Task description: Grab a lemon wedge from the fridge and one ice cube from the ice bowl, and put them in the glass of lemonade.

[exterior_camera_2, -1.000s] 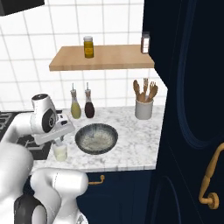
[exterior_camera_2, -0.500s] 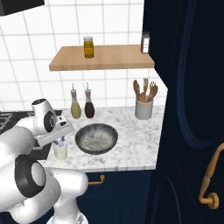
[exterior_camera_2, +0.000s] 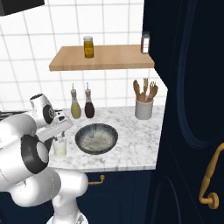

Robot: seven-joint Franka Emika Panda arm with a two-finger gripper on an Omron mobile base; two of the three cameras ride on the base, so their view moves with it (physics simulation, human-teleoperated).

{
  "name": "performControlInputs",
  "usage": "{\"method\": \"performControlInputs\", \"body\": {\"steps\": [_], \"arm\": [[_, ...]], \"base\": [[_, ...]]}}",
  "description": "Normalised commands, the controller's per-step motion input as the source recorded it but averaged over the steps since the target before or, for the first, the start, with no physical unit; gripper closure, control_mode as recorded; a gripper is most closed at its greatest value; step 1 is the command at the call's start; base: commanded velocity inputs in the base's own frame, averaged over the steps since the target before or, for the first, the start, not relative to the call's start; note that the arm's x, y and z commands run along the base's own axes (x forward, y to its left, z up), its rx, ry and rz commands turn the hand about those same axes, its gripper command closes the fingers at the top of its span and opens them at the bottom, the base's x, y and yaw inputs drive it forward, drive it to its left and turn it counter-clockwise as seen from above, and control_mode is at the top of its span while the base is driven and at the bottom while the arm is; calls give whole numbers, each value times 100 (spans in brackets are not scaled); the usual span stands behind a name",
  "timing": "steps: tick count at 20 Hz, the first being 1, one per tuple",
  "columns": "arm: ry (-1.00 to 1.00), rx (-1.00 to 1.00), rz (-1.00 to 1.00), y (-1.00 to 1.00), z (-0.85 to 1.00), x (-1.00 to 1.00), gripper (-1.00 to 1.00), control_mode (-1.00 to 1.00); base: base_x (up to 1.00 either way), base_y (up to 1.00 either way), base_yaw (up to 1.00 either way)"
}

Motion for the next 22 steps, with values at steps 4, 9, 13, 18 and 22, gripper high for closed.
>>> {"method": "performControlInputs", "body": {"steps": [4, 9, 13, 18, 22], "arm": [[-5, 0, 0, 0, 19, -29, -100, -100], [-1, -3, 0, 0, 4, -10, -100, -100], [-12, 0, 0, 0, 74, -84, -100, -100], [-29, 15, -2, -38, 51, -100, -100, -100], [-39, 54, -1, -76, 40, -100, -100, -100]], "base": [[0, 0, 0], [0, 0, 0], [0, 0, 0], [0, 0, 0], [0, 0, 0]]}}
